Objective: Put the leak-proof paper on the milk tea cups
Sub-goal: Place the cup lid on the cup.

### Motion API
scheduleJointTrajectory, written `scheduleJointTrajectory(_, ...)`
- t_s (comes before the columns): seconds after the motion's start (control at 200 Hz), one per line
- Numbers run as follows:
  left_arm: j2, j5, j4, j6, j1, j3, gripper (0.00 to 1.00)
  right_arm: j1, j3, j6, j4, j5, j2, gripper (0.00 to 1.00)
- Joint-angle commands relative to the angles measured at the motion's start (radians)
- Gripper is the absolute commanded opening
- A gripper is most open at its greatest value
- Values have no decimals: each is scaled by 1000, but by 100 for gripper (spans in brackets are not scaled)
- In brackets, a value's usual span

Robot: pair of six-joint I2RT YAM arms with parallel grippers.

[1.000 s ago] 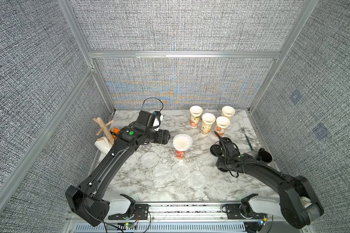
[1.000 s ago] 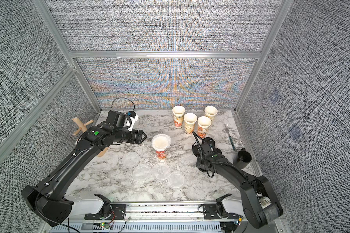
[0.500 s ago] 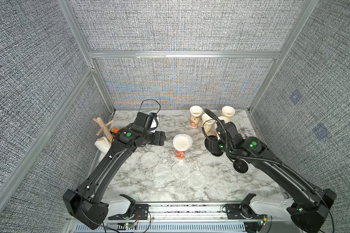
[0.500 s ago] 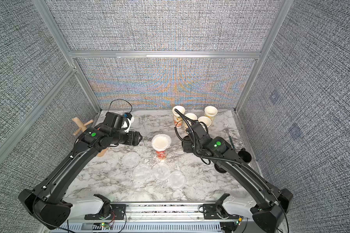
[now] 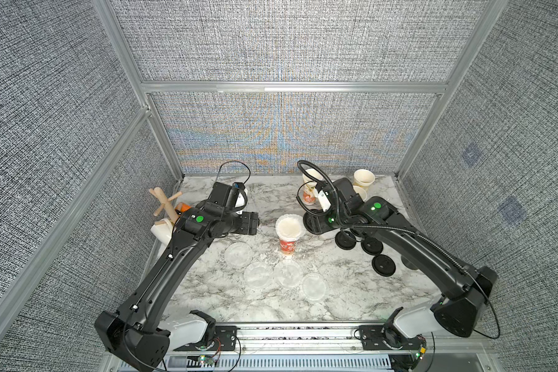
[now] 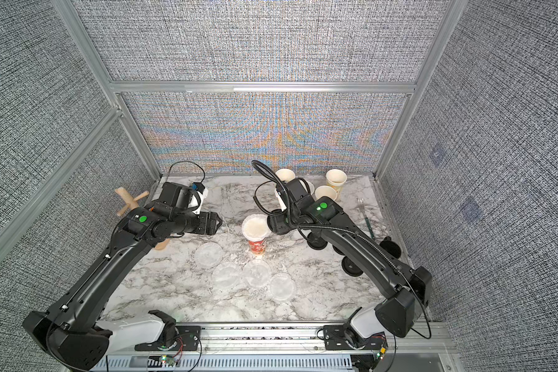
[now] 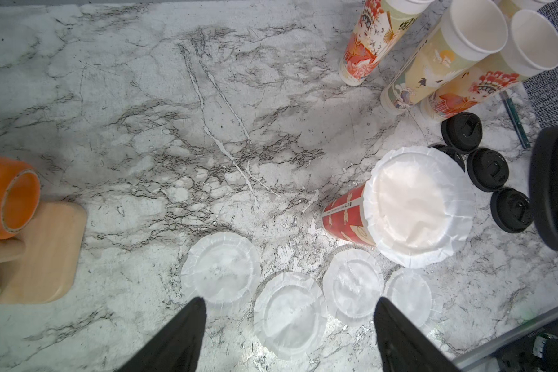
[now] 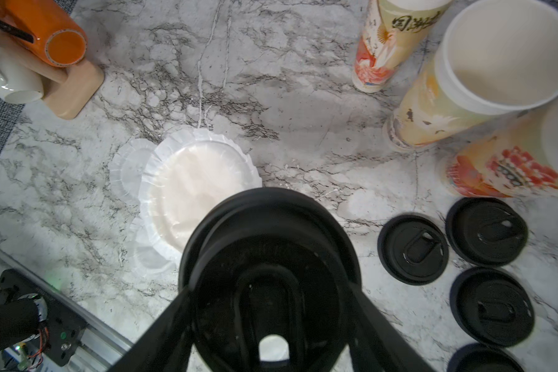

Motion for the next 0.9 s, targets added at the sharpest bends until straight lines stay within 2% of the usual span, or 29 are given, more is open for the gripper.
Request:
scheduleJointTrajectory(0.0,-6,-5,-14,5,3,3,84,-10,-24,-20,117,-121,11,67)
scheduleJointTrajectory(0.4,-6,-13,-28,6,9,10,84,-47,-119,-14,241,-266,16,67)
scheduleJointTrajectory(0.896,-2,-13,-31,10,12,9,84,-56,-137,-5,283,-295,22,67)
